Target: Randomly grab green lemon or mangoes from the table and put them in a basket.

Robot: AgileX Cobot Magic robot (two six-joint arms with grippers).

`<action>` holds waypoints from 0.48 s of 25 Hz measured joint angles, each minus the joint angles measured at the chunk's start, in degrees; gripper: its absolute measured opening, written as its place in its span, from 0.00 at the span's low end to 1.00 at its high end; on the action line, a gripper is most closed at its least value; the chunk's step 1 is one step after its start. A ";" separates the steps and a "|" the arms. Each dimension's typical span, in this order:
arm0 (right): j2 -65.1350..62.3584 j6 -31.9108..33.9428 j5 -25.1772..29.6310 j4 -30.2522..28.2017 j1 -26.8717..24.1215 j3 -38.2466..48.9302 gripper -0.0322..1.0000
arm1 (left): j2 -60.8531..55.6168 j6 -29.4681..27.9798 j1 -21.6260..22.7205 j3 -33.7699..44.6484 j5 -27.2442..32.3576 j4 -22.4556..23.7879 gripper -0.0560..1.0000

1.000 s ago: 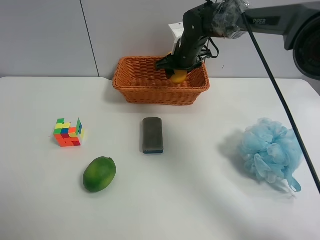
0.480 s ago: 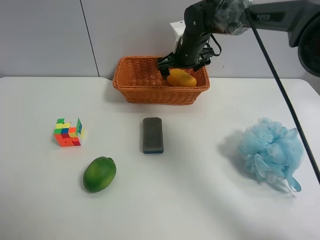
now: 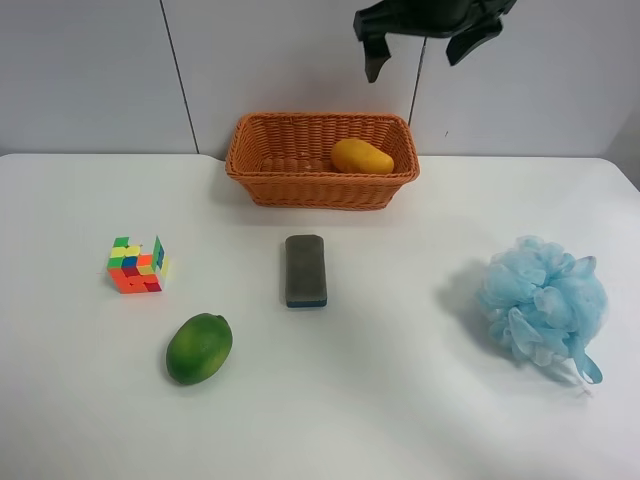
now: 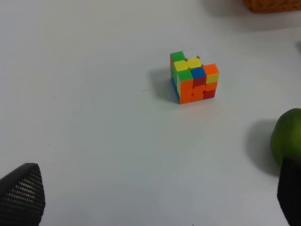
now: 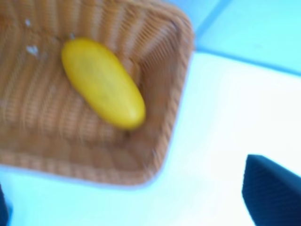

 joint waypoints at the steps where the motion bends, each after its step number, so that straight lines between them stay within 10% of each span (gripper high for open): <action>1: -1.69 -0.70 2.43 0.00 -0.04 0.00 0.99 | 0.00 0.00 0.00 0.00 0.00 0.00 0.99; 12: -20.56 -10.71 5.04 11.90 0.45 8.37 0.99 | 0.00 0.00 0.00 0.00 0.00 0.00 0.99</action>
